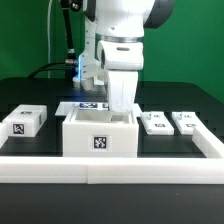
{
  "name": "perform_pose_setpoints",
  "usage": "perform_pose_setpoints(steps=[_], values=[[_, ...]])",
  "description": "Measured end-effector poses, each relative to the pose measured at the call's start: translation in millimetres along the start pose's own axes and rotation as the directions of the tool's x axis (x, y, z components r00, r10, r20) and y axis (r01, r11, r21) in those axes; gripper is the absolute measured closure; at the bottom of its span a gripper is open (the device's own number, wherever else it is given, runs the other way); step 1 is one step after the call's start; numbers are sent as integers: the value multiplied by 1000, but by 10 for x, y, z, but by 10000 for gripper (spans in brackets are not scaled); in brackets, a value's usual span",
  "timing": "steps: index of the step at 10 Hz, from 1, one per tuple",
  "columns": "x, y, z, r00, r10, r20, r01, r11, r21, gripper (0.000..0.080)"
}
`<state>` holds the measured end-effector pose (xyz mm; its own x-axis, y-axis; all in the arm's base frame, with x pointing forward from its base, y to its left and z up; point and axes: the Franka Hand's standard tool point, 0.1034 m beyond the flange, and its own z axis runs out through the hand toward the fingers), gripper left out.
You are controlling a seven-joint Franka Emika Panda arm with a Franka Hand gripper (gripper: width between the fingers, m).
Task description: Assemble cabinet
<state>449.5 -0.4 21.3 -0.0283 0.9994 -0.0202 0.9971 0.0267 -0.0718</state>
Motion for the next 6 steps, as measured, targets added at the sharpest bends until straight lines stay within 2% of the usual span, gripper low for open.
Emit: perform_pose_setpoints(steps=[3, 4, 5, 6], values=[[0, 0, 0, 1000, 0, 0, 0, 1000, 0, 540], [0, 0, 0, 1000, 0, 0, 0, 1000, 0, 540], [0, 0, 0, 1000, 0, 0, 0, 1000, 0, 715], [-1, 12, -9, 1000, 0, 0, 0, 1000, -5, 761]])
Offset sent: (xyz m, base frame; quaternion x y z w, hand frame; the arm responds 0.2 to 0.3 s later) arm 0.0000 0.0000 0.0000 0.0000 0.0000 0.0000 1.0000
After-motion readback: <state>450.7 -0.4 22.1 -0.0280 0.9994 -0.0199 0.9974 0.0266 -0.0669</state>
